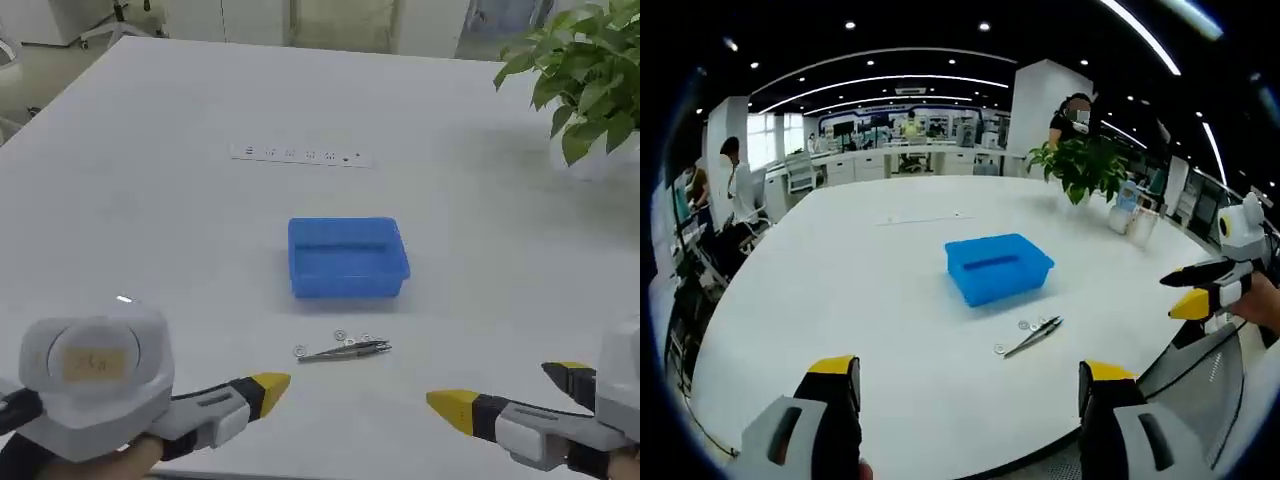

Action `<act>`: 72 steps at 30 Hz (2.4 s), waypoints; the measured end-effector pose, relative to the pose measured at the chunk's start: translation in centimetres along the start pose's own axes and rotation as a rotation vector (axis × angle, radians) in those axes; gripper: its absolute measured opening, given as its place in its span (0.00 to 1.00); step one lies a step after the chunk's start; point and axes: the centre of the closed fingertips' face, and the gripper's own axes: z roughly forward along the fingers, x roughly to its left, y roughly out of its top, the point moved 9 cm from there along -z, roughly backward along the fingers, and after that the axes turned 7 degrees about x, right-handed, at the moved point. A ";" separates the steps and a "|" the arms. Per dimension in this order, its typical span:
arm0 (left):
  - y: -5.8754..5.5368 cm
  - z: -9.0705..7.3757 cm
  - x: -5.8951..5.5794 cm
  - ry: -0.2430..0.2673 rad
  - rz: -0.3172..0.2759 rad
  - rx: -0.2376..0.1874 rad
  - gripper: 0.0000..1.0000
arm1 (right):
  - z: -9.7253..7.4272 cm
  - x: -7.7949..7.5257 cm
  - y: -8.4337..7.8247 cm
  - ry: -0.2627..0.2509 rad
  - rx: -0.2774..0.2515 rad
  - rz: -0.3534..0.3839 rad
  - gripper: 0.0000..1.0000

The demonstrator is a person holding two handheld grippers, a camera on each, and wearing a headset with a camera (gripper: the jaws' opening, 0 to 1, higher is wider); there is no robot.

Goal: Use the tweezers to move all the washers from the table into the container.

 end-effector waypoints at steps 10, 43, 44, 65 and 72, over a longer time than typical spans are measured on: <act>-0.1 0.0 0.0 0.013 0.025 0.012 0.94 | -0.1 0.0 0.0 -0.003 -0.005 0.003 0.91; 1.5 1.2 -0.5 -0.058 0.173 -0.026 0.71 | 0.2 0.0 0.5 -0.011 0.008 -0.027 0.90; 1.5 1.4 -0.5 -0.062 0.177 -0.022 0.69 | 0.3 0.0 0.6 -0.012 0.010 -0.029 0.90; 1.2 10.6 -1.8 -0.261 0.566 0.151 0.02 | 3.9 0.1 1.7 0.014 0.060 -0.035 0.83; 0.2 13.1 -2.1 -0.326 0.620 0.230 0.02 | 4.6 0.0 1.6 0.025 0.082 -0.031 0.83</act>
